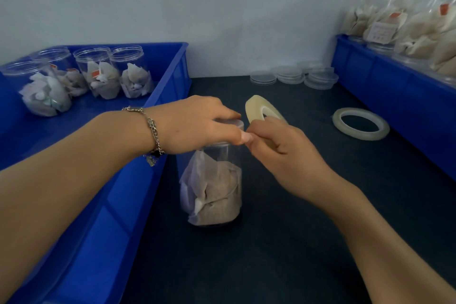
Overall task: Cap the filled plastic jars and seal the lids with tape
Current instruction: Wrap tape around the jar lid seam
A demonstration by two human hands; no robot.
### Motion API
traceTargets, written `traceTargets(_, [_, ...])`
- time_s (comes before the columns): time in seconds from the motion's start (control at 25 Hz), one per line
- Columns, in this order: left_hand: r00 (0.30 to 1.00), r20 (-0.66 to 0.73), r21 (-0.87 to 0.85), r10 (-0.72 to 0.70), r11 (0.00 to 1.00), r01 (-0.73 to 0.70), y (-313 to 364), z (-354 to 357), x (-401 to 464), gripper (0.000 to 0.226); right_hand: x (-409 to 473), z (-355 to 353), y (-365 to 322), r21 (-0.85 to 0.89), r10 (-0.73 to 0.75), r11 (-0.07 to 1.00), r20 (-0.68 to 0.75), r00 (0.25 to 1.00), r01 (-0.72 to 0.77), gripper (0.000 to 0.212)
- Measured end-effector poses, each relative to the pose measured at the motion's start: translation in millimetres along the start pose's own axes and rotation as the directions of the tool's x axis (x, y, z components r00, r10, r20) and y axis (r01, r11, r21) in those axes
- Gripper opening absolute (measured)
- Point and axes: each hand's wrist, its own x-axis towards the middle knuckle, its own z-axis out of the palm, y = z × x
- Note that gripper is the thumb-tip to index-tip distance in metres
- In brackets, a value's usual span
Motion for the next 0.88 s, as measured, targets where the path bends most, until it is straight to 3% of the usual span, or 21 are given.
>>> traceTargets(0.16, [0.997, -0.062, 0.097, -0.038, 0.994, 0.044, 1, 3, -2, 0.081, -1, 3, 5, -0.134, -0.048, 0.99, -0.124, 0.991, 0.031, 0.037])
traceTargets(0.28, [0.99, -0.138, 0.18, -0.038, 0.982, 0.062, 2, 4, -1, 0.086, -1, 4, 6, -0.226, -0.154, 0.968, -0.205, 0.967, 0.106, 0.035])
traceTargets(0.48, [0.974, -0.224, 0.096, 0.04, 0.995, -0.018, 11, 2, -6, 0.088, -2, 5, 4, -0.302, -0.308, 0.933, -0.387, 0.869, 0.196, 0.031])
traceTargets(0.64, [0.95, -0.298, 0.161, 0.094, 0.986, -0.047, 18, -1, -5, 0.084, 1, 7, 6, -0.25, -0.32, 0.941, -0.447, 0.836, 0.226, 0.035])
traceTargets(0.88, [0.926, -0.371, 0.226, 0.072, 0.974, 0.015, 19, -1, -3, 0.08, 12, 10, 9, -0.085, -0.194, 0.981, -0.43, 0.882, 0.174, 0.031])
